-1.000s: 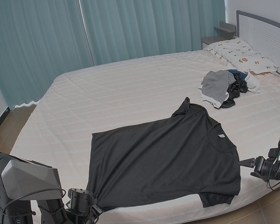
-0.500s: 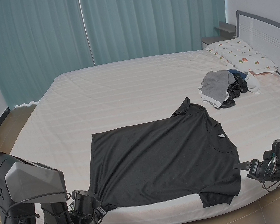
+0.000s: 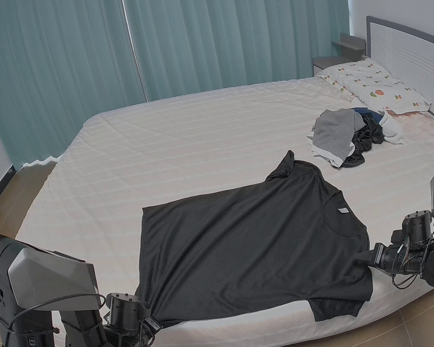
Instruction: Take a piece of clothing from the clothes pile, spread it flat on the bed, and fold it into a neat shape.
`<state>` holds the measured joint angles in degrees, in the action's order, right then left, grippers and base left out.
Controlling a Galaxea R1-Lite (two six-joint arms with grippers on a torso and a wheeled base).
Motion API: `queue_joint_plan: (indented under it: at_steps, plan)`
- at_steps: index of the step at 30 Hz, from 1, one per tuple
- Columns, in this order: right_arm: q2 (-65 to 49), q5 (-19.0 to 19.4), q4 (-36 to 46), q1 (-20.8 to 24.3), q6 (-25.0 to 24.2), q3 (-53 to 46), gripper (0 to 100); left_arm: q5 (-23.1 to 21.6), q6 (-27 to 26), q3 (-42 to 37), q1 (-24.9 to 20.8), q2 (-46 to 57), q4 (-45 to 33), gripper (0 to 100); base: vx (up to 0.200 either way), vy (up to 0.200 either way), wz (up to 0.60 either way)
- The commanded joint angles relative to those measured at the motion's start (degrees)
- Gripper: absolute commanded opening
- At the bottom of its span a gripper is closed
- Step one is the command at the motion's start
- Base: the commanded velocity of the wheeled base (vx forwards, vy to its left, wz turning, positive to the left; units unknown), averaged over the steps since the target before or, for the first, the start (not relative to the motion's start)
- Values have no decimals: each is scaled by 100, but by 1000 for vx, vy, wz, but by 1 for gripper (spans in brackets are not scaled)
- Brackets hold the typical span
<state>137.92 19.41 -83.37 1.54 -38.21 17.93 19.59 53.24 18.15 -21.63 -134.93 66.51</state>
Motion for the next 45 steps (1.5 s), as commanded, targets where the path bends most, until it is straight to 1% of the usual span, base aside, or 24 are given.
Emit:
queue_joint_plan:
  at_steps: [1,3,6,10,11,13,17,24,25,30,32,33,35,36,37,38,40,43,45]
  plan:
    - [94,-95,67,-4,50,290,0,-17,3,13,97,-43,2,0,0,0,0]
    - [103,-227,67,-39,50,378,0,-17,3,4,97,-51,2,0,0,0,0]
    - [121,-306,14,-118,32,501,0,-17,3,4,88,-51,2,0,0,0,0]
    - [77,-271,-109,-250,-29,580,0,-17,3,13,88,-104,2,0,0,0,0]
    - [138,-271,-355,-312,-29,597,0,-25,3,31,80,-139,2,0,0,0,0]
    - [209,-262,-601,-365,-11,562,0,-52,3,48,62,-183,2,0,0,0,0]
    - [226,-183,-610,-505,6,817,0,-140,29,48,44,-201,2,0,0,0,0]
    - [314,-165,-610,-532,41,817,0,-140,29,57,44,-210,2,0,0,0,0]
    - [349,-165,-610,-523,41,826,100,-140,29,66,44,-210,2,0,0,0,0]
    - [296,-174,-619,-488,85,694,100,-140,20,57,44,-218,2,0,0,0,0]
    - [-20,-113,-619,-558,59,386,100,-140,20,57,44,-218,11,0,0,0,0]
    - [-20,-113,-619,-558,59,386,100,-140,20,57,44,-218,11,0,0,0,0]
    - [-319,415,-619,-628,129,-202,100,-148,29,66,53,-218,11,0,0,0,0]
    - [-363,599,-619,-655,191,-334,100,-148,20,66,53,-218,11,0,0,0,0]
    - [-372,670,-619,-655,226,-387,100,-148,20,57,53,-218,2,0,0,0,0]
    - [-372,995,-610,-663,533,-642,100,-148,29,57,62,-210,11,0,0,0,0]
    - [-284,1188,-610,-655,973,-826,100,-148,29,48,62,-210,2,0,0,0,0]
    - [-38,1250,-619,-584,1491,-985,100,-157,29,48,80,-201,11,0,0,0,0]
    - [85,1250,-619,-558,1685,-1055,100,-184,20,48,80,-192,11,0,0,0,0]
